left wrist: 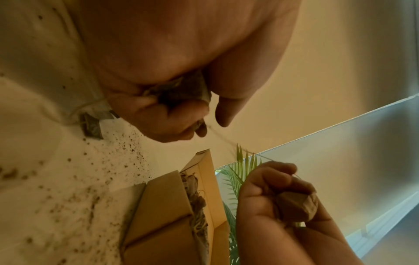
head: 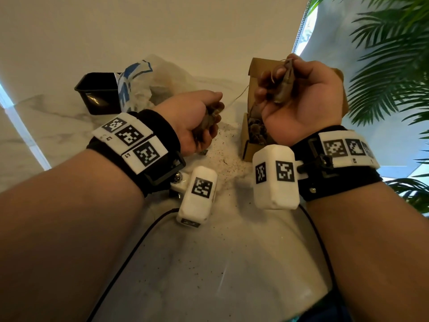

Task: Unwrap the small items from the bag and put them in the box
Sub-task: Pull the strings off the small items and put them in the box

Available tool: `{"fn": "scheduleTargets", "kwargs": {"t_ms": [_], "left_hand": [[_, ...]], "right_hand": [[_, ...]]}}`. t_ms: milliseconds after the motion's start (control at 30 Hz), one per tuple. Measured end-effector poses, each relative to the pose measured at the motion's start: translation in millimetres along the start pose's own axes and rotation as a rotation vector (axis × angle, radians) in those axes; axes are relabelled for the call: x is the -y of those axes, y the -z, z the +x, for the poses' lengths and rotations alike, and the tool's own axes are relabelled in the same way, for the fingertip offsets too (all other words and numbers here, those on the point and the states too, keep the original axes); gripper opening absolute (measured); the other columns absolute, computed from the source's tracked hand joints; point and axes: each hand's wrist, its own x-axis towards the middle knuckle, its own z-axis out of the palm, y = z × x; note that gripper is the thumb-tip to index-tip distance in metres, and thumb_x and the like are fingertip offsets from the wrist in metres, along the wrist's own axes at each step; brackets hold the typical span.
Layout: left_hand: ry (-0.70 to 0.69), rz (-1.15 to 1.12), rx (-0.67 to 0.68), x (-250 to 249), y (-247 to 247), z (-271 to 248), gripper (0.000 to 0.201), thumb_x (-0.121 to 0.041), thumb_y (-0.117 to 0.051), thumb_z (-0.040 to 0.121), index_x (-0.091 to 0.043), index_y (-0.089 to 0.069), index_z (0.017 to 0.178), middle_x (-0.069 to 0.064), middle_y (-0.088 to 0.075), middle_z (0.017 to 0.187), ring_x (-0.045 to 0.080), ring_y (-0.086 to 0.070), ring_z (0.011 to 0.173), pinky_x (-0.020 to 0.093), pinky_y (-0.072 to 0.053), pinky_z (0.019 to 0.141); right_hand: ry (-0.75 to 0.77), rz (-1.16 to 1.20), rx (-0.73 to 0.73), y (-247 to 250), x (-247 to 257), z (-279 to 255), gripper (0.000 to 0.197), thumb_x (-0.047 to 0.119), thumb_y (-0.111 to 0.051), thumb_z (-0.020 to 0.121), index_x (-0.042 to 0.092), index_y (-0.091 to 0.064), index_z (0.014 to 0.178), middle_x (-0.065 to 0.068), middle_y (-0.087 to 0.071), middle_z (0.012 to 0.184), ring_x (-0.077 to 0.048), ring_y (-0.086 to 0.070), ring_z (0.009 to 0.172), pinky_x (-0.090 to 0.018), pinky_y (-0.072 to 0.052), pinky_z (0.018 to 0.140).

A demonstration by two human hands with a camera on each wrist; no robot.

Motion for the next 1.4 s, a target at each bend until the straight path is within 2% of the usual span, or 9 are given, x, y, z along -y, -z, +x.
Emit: {"fn": "scheduleTargets", "kwargs": {"t_ms": [233, 433, 567, 700, 800, 967, 1100, 1200, 1400], "left_hand": [[0.001, 0.111, -0.009, 3.6, -1.9, -0.8, 0.024, -0.033, -0.068, 0.094, -0.02, -0.069, 0.114, 0.0, -0.06, 0.083, 0.01, -0.051, 0.057, 0.016, -0.034, 0.039], [-0.213, 0.205, 0.113, 5.3, -6.0, -3.1, 0.021, -0.025, -0.066, 0.097, -0.029, -0.071, 0.117, -0.002, -0.062, 0.094, 0.01, -0.048, 0.063, 0.018, -0.034, 0.043], [-0.284, 0.279, 0.158, 6.6, -7.6, -3.5, 0.014, -0.026, -0.069, 0.095, -0.022, -0.074, 0.107, 0.0, -0.066, 0.093, 0.01, -0.049, 0.062, 0.022, -0.03, 0.046], [-0.337, 0.152, 0.024, 2.7, -6.1, -2.3, 0.008, -0.027, -0.067, 0.097, -0.02, -0.071, 0.1, -0.003, -0.073, 0.09, 0.009, -0.05, 0.058, 0.019, -0.032, 0.042], [-0.418, 0.024, -0.132, -3.7, 0.1, -0.7, 0.012, -0.03, -0.067, 0.097, -0.022, -0.07, 0.105, -0.006, -0.07, 0.085, 0.007, -0.05, 0.059, 0.019, -0.034, 0.04], [-0.482, 0.007, -0.239, -6.5, 7.0, 2.3, 0.013, -0.031, -0.066, 0.097, -0.022, -0.071, 0.104, -0.005, -0.064, 0.085, 0.011, -0.049, 0.064, 0.02, -0.033, 0.043], [-0.442, 0.094, -0.178, -3.0, 7.2, 2.2, 0.015, -0.032, -0.067, 0.097, -0.022, -0.073, 0.106, -0.004, -0.064, 0.087, 0.012, -0.05, 0.066, 0.02, -0.035, 0.043], [-0.414, 0.24, -0.12, 0.0, 5.8, 1.7, 0.012, -0.031, -0.072, 0.093, -0.025, -0.077, 0.102, -0.005, -0.068, 0.091, 0.013, -0.053, 0.069, 0.022, -0.038, 0.044], [-0.383, 0.373, 0.057, 1.9, -0.8, -4.0, 0.009, -0.022, -0.074, 0.092, -0.022, -0.08, 0.098, -0.002, -0.071, 0.089, 0.01, -0.051, 0.06, 0.023, -0.035, 0.045]], "right_hand": [[0.009, 0.066, 0.025, 0.6, 1.9, -0.1, 0.01, 0.013, -0.045, 0.09, 0.013, -0.054, 0.09, -0.006, -0.059, 0.066, -0.03, -0.065, 0.075, -0.032, -0.049, 0.072], [-0.025, 0.092, 0.087, 2.0, 1.5, 2.3, 0.012, 0.013, -0.05, 0.08, 0.014, -0.054, 0.091, -0.006, -0.058, 0.068, -0.031, -0.067, 0.077, -0.033, -0.053, 0.071], [-0.043, 0.096, 0.105, 1.7, -0.6, 1.1, 0.014, 0.012, -0.052, 0.077, 0.013, -0.054, 0.091, -0.007, -0.058, 0.069, -0.031, -0.067, 0.076, -0.035, -0.052, 0.073], [-0.08, 0.002, 0.048, 3.5, 1.2, 2.8, 0.009, 0.013, -0.047, 0.089, 0.014, -0.056, 0.091, -0.004, -0.057, 0.069, -0.026, -0.064, 0.07, -0.031, -0.05, 0.065], [-0.256, -0.261, 0.034, 6.4, 1.4, 1.9, 0.017, 0.017, -0.04, 0.094, 0.011, -0.056, 0.097, 0.0, -0.052, 0.067, -0.015, -0.051, 0.056, -0.023, -0.037, 0.052], [-0.52, -0.609, 0.356, 7.2, -1.8, -10.4, 0.028, 0.016, -0.047, 0.082, 0.007, -0.065, 0.102, -0.002, -0.047, 0.063, -0.015, -0.04, 0.053, -0.025, -0.03, 0.048], [-0.354, -0.479, 0.438, 5.0, -3.0, -8.0, 0.031, 0.015, -0.044, 0.089, 0.013, -0.066, 0.11, -0.004, -0.057, 0.074, -0.018, -0.05, 0.061, -0.027, -0.038, 0.055], [-0.176, -0.35, 0.357, 7.3, -0.9, -0.9, 0.036, 0.01, -0.039, 0.097, 0.021, -0.063, 0.122, -0.008, -0.06, 0.093, -0.019, -0.054, 0.071, -0.031, -0.043, 0.063], [0.025, -0.358, 0.085, 10.4, -6.9, 10.2, 0.03, 0.006, -0.045, 0.1, 0.023, -0.065, 0.116, -0.012, -0.063, 0.113, -0.02, -0.058, 0.077, -0.031, -0.045, 0.063]]}}
